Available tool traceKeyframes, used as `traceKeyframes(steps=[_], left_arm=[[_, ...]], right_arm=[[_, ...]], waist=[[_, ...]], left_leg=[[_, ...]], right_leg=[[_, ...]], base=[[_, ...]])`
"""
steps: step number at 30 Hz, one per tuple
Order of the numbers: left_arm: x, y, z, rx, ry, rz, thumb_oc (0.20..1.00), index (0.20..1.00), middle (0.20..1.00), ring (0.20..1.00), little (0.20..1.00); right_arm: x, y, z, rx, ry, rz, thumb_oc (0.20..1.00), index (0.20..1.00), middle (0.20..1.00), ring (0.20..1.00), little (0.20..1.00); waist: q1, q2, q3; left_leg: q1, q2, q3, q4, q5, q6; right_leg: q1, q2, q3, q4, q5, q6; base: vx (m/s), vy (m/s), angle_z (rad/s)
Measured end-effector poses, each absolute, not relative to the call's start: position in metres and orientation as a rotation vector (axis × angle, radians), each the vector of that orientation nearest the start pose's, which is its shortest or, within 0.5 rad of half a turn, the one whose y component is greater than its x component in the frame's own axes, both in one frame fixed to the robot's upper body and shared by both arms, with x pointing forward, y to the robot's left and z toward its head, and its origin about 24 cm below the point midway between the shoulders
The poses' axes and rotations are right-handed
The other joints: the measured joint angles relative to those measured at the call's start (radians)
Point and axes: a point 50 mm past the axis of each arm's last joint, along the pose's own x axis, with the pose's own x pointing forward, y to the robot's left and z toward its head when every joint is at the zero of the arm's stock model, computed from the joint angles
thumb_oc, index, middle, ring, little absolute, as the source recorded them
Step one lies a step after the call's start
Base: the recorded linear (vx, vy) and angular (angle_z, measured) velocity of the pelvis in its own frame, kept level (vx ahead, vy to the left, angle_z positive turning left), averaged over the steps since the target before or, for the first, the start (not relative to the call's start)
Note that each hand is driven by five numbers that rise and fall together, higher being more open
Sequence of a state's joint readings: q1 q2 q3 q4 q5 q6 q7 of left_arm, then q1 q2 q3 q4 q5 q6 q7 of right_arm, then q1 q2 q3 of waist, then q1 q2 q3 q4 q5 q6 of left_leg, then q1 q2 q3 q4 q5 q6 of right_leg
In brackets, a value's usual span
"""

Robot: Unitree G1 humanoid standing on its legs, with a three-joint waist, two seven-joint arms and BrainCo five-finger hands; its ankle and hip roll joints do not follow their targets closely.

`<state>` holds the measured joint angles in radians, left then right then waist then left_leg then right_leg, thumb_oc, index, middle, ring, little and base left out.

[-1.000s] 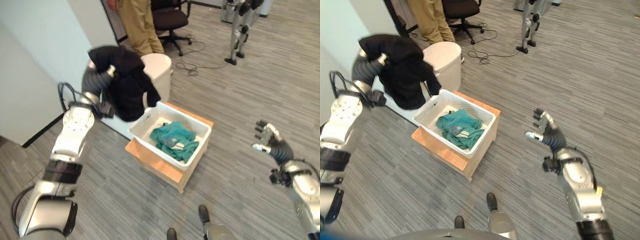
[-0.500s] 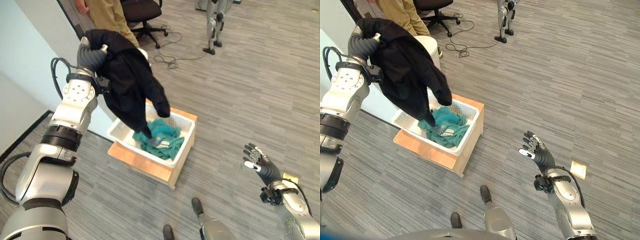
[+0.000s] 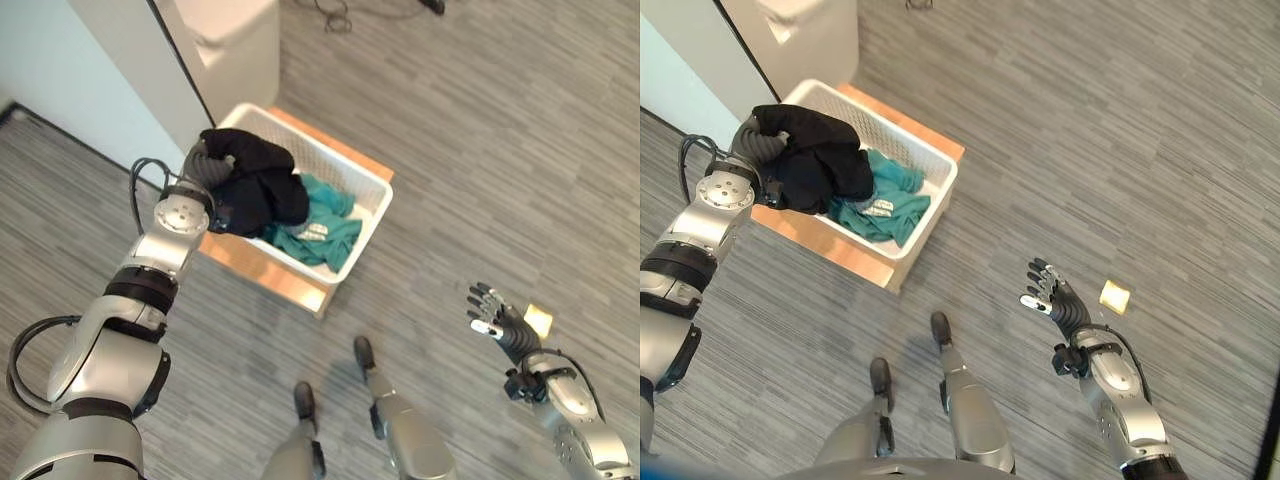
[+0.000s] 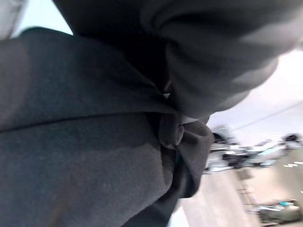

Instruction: Pick up bed clothes into laundry basket.

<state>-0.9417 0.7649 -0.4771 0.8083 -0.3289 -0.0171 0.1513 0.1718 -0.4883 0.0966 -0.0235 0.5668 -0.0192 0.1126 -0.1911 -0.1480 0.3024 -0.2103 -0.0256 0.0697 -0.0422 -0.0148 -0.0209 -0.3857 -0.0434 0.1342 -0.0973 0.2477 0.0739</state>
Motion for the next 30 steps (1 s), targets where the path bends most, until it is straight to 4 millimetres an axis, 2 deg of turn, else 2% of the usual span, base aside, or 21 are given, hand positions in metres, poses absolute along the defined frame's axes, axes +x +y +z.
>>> traceKeyframes(steps=[1,2,3,10,12,16,18,19,21,24,26,28,30], left_arm=[[0.388,0.267,0.195,0.625,-0.095,0.195,0.2,0.2,0.2,0.2,0.2],[0.39,0.263,0.199,0.656,-0.106,0.185,0.366,0.366,0.366,0.366,0.366],[0.391,0.261,0.204,0.661,-0.122,0.181,1.0,1.0,1.0,1.0,1.0],[0.4,0.227,0.239,0.765,-0.233,0.089,1.0,1.0,1.0,1.0,1.0],[0.399,0.22,0.244,0.769,-0.263,0.062,1.0,1.0,1.0,1.0,1.0],[0.387,0.209,0.269,0.805,-0.391,-0.005,1.0,1.0,1.0,1.0,1.0],[0.381,0.212,0.275,0.827,-0.415,-0.017,1.0,1.0,1.0,1.0,1.0],[0.374,0.215,0.286,0.847,-0.454,-0.014,1.0,1.0,1.0,1.0,1.0],[0.363,0.223,0.287,0.798,-0.499,0.002,1.0,1.0,1.0,1.0,1.0],[0.346,0.241,0.274,0.704,-0.514,0.031,1.0,1.0,1.0,1.0,1.0],[0.311,0.269,0.254,0.555,-0.555,0.125,1.0,1.0,1.0,1.0,1.0],[0.269,0.297,0.214,0.377,-0.546,0.273,1.0,1.0,1.0,1.0,1.0],[0.224,0.323,0.152,0.24,-0.393,0.467,1.0,1.0,1.0,1.0,1.0]], right_arm=[[0.214,-0.219,0.025,0.099,0.166,0.156,1.0,1.0,1.0,1.0,1.0],[0.215,-0.216,0.026,0.1,0.162,0.169,1.0,1.0,1.0,1.0,1.0],[0.217,-0.213,0.026,0.1,0.158,0.184,1.0,1.0,1.0,1.0,1.0],[0.223,-0.207,0.032,0.101,0.133,0.211,1.0,1.0,1.0,1.0,1.0],[0.223,-0.207,0.032,0.102,0.133,0.212,1.0,1.0,1.0,1.0,1.0],[0.224,-0.207,0.033,0.102,0.127,0.213,1.0,1.0,1.0,1.0,1.0],[0.224,-0.209,0.033,0.101,0.125,0.208,1.0,1.0,1.0,1.0,1.0],[0.224,-0.211,0.034,0.1,0.124,0.2,1.0,1.0,1.0,1.0,1.0],[0.224,-0.212,0.034,0.096,0.125,0.196,1.0,1.0,1.0,1.0,1.0],[0.224,-0.218,0.035,0.092,0.121,0.175,1.0,1.0,1.0,1.0,1.0],[0.227,-0.221,0.04,0.087,0.099,0.163,1.0,1.0,1.0,1.0,1.0],[0.222,-0.231,0.041,0.085,0.096,0.122,1.0,1.0,1.0,1.0,1.0],[0.219,-0.239,0.043,0.071,0.092,0.088,1.0,1.0,1.0,1.0,1.0]], waist=[[0.002,0.002,0.006],[0.002,0.008,0.01],[0.002,0.009,0.013],[0.004,0.031,0.026],[0.004,0.039,0.03],[0.011,0.06,0.038],[0.016,0.078,0.036],[0.029,0.093,0.037],[0.043,0.111,0.034],[0.067,0.14,0.021],[0.071,0.144,0.021],[0.093,0.145,0.02],[0.138,0.145,0.014]], left_leg=[[0.0,0.002,0.001,0.0,-0.001,0.0],[0.001,0.005,-0.001,-0.003,-0.001,0.0],[0.003,0.005,0.0,-0.008,-0.001,0.0],[0.032,0.005,0.003,-0.026,0.001,0.002],[0.043,0.005,0.002,-0.027,0.001,0.001],[0.052,0.004,0.002,-0.028,0.001,0.002],[0.058,0.006,0.0,-0.028,0.001,0.001],[0.062,0.008,-0.004,-0.027,0.003,-0.001],[0.076,0.011,-0.007,-0.029,0.002,-0.002],[0.093,0.013,-0.027,-0.039,0.007,-0.008],[0.11,0.018,-0.027,-0.045,0.007,-0.009],[0.146,0.027,-0.027,-0.046,0.005,-0.011],[0.175,0.035,-0.027,-0.049,-0.002,-0.02]], right_leg=[[0.0,0.006,0.003,0.0,0.002,-0.002],[0.0,0.006,0.0,0.0,0.002,-0.002],[0.0,0.009,-0.001,0.0,0.002,-0.002],[0.017,0.007,-0.002,0.0,0.002,-0.002],[0.027,0.006,-0.003,0.0,0.002,-0.002],[0.036,0.006,-0.004,0.0,0.001,-0.002],[0.044,0.006,-0.009,0.0,-0.001,-0.005],[0.051,0.006,-0.014,0.0,-0.001,-0.006],[0.065,0.009,-0.018,0.0,-0.003,-0.009],[0.085,0.009,-0.037,-0.001,-0.014,-0.015],[0.103,0.013,-0.039,-0.001,-0.019,-0.018],[0.134,0.023,-0.04,-0.001,-0.023,-0.022],[0.162,0.029,-0.041,-0.001,-0.036,-0.021]], base=[[-0.01,0.003,-0.04],[0.0,0.003,-0.05],[0.0,0.0,0.0],[0.0,0.004,-0.02],[0.0,0.0,0.0],[0.0,0.0,0.0],[0.0,-0.005,0.03],[0.0,-0.008,0.07],[0.0,-0.005,0.05],[0.02,-0.007,0.15],[0.01,-0.008,0.03],[0.03,-0.002,0.0],[0.02,0.002,-0.01]])
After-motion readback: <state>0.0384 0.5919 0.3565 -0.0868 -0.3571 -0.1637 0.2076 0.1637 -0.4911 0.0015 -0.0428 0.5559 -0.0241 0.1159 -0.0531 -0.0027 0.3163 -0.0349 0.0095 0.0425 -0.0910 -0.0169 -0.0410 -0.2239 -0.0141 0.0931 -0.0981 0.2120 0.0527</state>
